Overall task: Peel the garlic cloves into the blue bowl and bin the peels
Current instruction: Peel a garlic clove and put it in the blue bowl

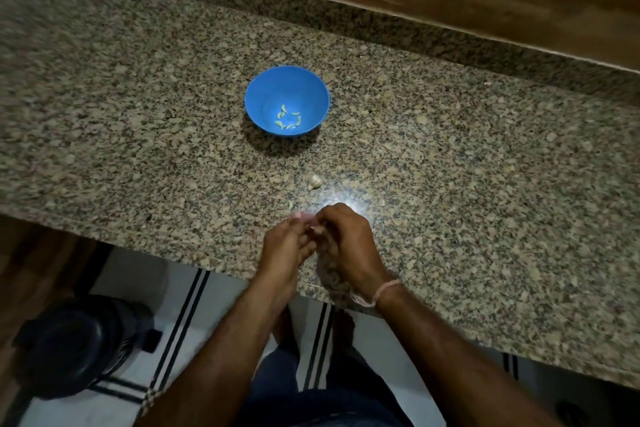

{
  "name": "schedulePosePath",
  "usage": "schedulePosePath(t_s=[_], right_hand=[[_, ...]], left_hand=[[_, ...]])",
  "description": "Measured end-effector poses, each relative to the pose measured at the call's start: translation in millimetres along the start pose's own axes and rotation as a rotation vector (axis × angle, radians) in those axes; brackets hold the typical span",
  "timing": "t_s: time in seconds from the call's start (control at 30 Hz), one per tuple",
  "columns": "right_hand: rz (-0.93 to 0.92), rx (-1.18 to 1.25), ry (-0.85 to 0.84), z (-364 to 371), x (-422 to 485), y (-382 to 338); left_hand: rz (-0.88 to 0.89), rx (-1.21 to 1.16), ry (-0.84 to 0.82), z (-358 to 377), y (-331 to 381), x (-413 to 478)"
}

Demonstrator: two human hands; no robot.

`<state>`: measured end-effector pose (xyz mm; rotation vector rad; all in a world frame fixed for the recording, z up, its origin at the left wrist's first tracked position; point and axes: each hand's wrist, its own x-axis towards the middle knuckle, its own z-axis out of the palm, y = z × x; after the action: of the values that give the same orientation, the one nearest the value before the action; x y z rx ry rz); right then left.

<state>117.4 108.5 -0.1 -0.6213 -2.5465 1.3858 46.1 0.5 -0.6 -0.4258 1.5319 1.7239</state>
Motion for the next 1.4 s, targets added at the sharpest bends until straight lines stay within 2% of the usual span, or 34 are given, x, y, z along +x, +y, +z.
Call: schedulePosePath(t_s=[0.07, 0.13, 0.27, 0.37, 0.43, 0.5, 0.57, 0.63, 0.83, 0.93, 1.07, 1.27, 1.4], right_hand=[[-0.049, 0.094, -0.047, -12, -5, -10], [-0.128, 0.088, -0.034, -23, -8, -12], [-0.25, 0.019, -0.002, -45, -8, 4], [-0.169, 0.014, 0.023, -57, -10, 26], [-0.088, -0.188, -0.002, -65, -8, 54], [-0.032, -0.499, -0.146, -72, -5, 85], [-0.077, -0.704, -0.239, -69, -5, 101], [-0.137, -0.77, -0.267, -57, -11, 97], [-0.227, -0.714, -0.343, -18, -6, 73], [-0.147, -0.597, -0.328, -32, -6, 80], [-0.097, -0.702, -0.315, -46, -33, 89], [-0.189, -0.729, -0.355, -20, -14, 65], [-0.234, -0.533, -0.387, -21, 0, 67]], left_hand=[[-0.176, -0.329, 0.02, 16, 2, -2], [-0.263, -0.496, 0.042, 24, 0, 2], [-0.263, -0.488, 0.116, 31, -12, 9], [-0.247, -0.415, 0.136, 32, -14, 6], [-0.205, -0.399, 0.14, 28, -16, 0], [-0.162, -0.414, 0.152, 21, -17, -5], [-0.145, -0.427, 0.17, 14, -19, -8], [-0.136, -0.437, 0.184, 9, -22, -11], [-0.134, -0.448, 0.215, 10, -32, -18], [-0.127, -0.465, 0.211, 9, -34, -20], [-0.116, -0.478, 0.221, 7, -35, -24], [-0.102, -0.453, 0.215, 8, -38, -26], [-0.105, -0.46, 0.215, 5, -38, -27]])
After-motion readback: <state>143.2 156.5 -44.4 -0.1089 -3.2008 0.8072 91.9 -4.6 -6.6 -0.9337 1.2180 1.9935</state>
